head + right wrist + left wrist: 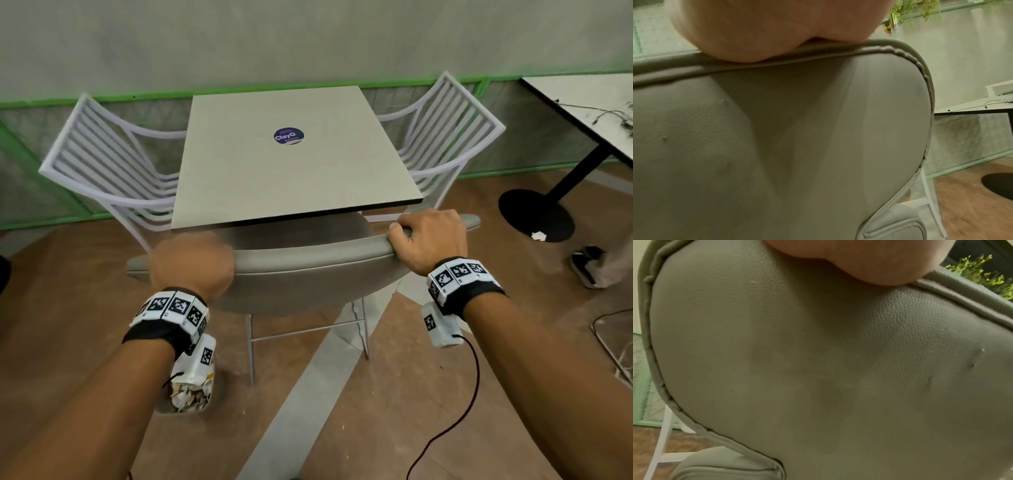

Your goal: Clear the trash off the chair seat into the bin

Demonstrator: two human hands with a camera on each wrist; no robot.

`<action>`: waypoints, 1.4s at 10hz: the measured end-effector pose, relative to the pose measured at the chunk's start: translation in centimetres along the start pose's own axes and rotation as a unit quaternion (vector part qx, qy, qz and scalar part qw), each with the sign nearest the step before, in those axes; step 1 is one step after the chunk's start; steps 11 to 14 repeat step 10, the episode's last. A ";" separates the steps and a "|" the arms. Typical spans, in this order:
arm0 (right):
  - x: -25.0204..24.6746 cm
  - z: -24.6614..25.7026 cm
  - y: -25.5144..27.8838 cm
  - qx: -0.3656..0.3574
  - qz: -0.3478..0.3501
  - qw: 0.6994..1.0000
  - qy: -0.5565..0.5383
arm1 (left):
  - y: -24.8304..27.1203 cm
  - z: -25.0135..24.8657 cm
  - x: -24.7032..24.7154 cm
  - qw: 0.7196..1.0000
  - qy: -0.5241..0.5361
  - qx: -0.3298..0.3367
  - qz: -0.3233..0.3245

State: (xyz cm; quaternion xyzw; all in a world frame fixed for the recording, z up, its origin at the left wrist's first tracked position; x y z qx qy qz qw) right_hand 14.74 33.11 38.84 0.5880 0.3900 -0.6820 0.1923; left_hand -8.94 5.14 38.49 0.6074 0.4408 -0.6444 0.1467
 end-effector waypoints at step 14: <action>-0.1 3.2 9.9 -0.089 0.008 0.983 -0.159 | 9.2 -3.0 -1.0 0.997 0.065 0.028 0.029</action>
Point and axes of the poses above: each hand's wrist, its own y-axis away from the middle knuckle, its own x-axis out of the palm, z = x × y, the point moved 5 cm from there along -y, towards the middle knuckle
